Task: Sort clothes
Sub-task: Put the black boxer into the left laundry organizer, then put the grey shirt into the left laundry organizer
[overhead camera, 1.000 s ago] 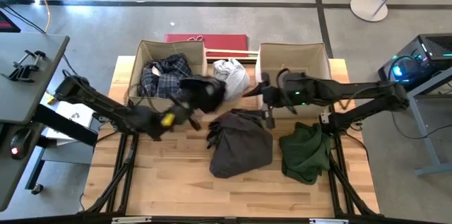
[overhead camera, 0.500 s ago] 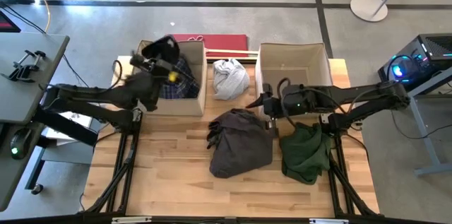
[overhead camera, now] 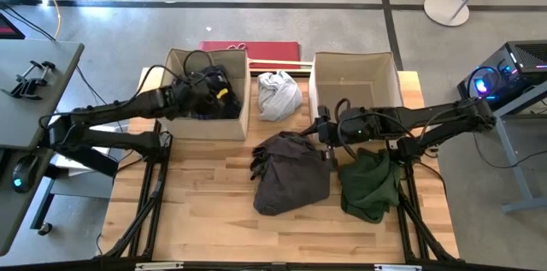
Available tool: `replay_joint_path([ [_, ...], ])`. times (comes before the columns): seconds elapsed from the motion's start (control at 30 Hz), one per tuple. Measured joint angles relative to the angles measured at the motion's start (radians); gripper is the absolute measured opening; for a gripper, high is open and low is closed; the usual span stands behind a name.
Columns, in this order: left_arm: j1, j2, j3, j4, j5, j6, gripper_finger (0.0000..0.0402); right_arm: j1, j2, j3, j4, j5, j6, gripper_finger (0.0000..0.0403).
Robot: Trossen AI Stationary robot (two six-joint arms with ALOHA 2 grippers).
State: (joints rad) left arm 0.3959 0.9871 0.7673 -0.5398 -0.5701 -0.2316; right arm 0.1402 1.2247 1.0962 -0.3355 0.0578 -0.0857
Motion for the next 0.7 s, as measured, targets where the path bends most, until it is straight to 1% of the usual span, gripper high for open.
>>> replay_joint_path([
  [0.1, 0.026, 0.000, 0.005, 0.011, 0.037, 0.024, 0.0176, 0.000, 0.004, 0.000, 0.000, 0.000, 0.004, 0.0245],
  [0.2, 0.039, 0.000, 0.041, 0.010, 0.069, 0.025, 0.0223, 0.000, 0.013, 0.000, -0.003, 0.000, 0.011, 0.0245],
  [0.3, 0.032, -0.007, 0.101, 0.017, 0.120, 0.044, 0.0251, 0.000, 0.035, 0.000, -0.021, -0.005, 0.011, 0.0245],
  [0.37, 0.005, -0.007, 0.144, 0.030, 0.180, 0.078, 0.0257, 0.000, 0.053, 0.000, -0.023, -0.005, 0.011, 0.0245],
  [0.47, -0.046, -0.007, 0.171, 0.028, 0.192, 0.088, 0.0256, 0.000, 0.085, 0.000, -0.020, -0.005, 0.010, 0.0245],
  [0.57, -0.062, -0.006, 0.155, 0.023, 0.146, 0.100, 0.0250, 0.000, 0.117, 0.000, -0.020, -0.005, -0.001, 0.0245],
  [0.63, -0.051, 0.004, 0.126, 0.021, 0.086, 0.105, 0.0247, -0.004, 0.137, 0.000, -0.018, -0.005, -0.005, 0.0245],
  [0.7, -0.034, 0.016, 0.089, 0.022, 0.063, 0.103, 0.0245, -0.009, 0.161, 0.000, -0.003, -0.005, -0.012, 0.0245],
])
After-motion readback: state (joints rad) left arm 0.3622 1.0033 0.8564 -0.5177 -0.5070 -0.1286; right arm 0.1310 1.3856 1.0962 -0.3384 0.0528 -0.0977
